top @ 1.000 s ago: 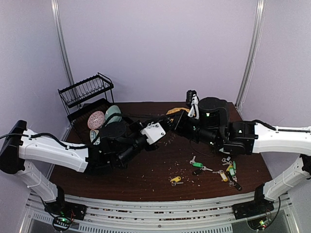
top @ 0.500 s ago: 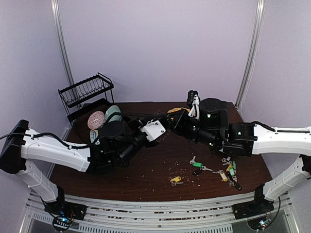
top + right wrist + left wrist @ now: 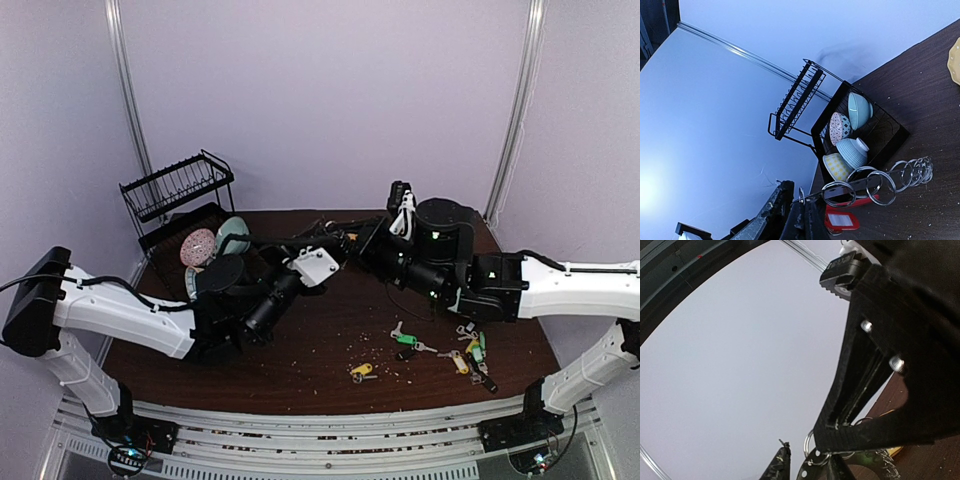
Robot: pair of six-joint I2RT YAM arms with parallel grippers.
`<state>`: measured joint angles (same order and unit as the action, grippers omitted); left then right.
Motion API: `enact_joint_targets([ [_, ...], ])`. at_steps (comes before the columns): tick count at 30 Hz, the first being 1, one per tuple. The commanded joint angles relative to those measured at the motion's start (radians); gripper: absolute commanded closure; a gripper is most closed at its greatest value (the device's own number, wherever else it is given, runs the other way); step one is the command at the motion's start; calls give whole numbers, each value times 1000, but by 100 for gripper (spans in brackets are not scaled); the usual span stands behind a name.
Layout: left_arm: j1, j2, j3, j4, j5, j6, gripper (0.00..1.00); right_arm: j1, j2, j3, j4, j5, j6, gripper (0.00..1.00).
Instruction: Put the keys on the keyring
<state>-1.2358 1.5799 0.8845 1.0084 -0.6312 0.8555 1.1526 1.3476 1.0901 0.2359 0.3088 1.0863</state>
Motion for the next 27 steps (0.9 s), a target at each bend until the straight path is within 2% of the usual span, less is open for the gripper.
enact_joint_targets([
  [1,32,45,-17,-20,-88,157,74,27,-11,-8,53,-17,46,100],
  [3,32,52,-24,6,-89,185,74,26,-21,-19,62,-7,50,100],
  [9,31,53,-24,-5,-65,197,65,26,-28,-36,79,0,57,100],
  [12,32,43,-25,-36,-44,187,64,26,-31,-38,83,7,54,100],
  [19,32,7,-49,-134,39,166,53,26,-37,-38,85,22,43,100],
  [23,32,-7,-52,-153,61,159,59,26,-36,-38,87,26,43,100],
  [27,32,-31,-66,-214,132,160,57,27,-42,-37,90,35,37,100],
])
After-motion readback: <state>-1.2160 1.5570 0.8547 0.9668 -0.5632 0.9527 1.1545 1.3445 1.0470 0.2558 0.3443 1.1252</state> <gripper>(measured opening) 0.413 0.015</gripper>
